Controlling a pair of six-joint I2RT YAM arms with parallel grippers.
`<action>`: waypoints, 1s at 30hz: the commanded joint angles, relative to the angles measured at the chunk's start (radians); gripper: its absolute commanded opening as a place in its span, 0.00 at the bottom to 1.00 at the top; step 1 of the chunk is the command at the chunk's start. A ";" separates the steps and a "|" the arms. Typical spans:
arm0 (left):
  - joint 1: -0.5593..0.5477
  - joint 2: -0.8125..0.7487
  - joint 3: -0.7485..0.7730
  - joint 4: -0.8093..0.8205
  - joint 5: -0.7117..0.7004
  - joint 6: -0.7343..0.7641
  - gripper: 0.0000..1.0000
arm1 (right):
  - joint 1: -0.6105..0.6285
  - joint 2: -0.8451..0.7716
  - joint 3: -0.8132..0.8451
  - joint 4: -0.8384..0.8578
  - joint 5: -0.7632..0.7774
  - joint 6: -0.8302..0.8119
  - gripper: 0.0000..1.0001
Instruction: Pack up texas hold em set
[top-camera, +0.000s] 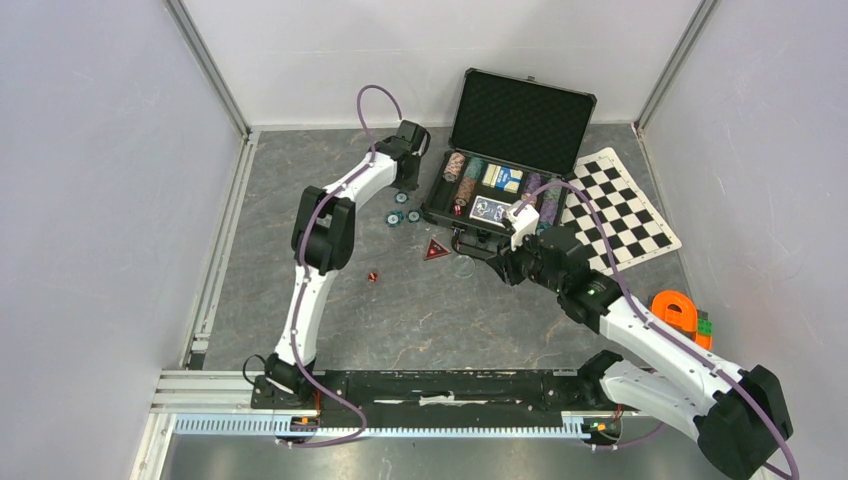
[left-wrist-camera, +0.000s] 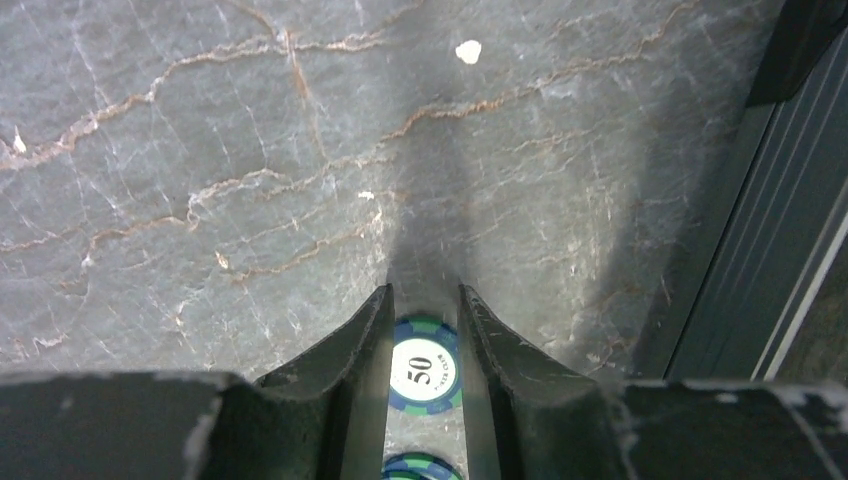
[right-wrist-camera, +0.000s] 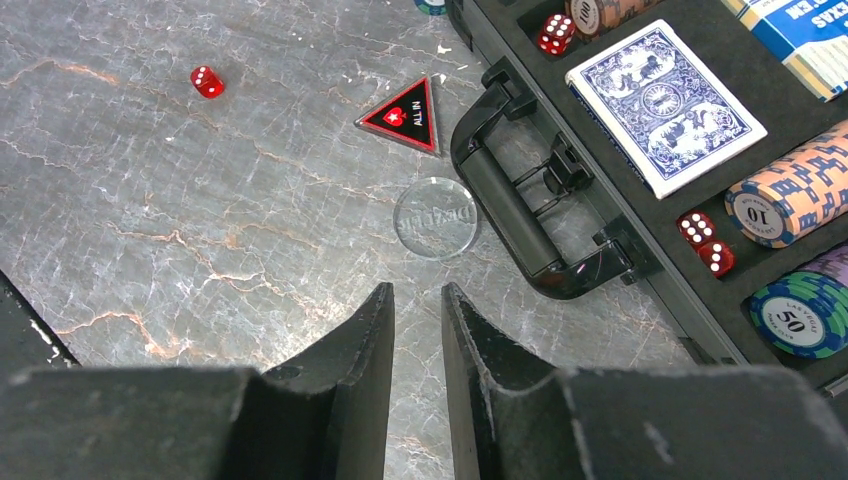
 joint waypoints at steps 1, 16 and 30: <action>0.001 -0.037 -0.097 -0.093 0.049 -0.046 0.36 | 0.001 -0.025 -0.017 0.028 -0.017 0.013 0.30; -0.038 -0.228 -0.392 -0.042 0.097 -0.056 0.35 | 0.001 -0.080 -0.070 -0.004 -0.043 0.041 0.31; -0.067 -0.357 -0.534 0.008 0.102 -0.073 0.34 | 0.001 -0.083 -0.074 -0.027 -0.044 0.027 0.31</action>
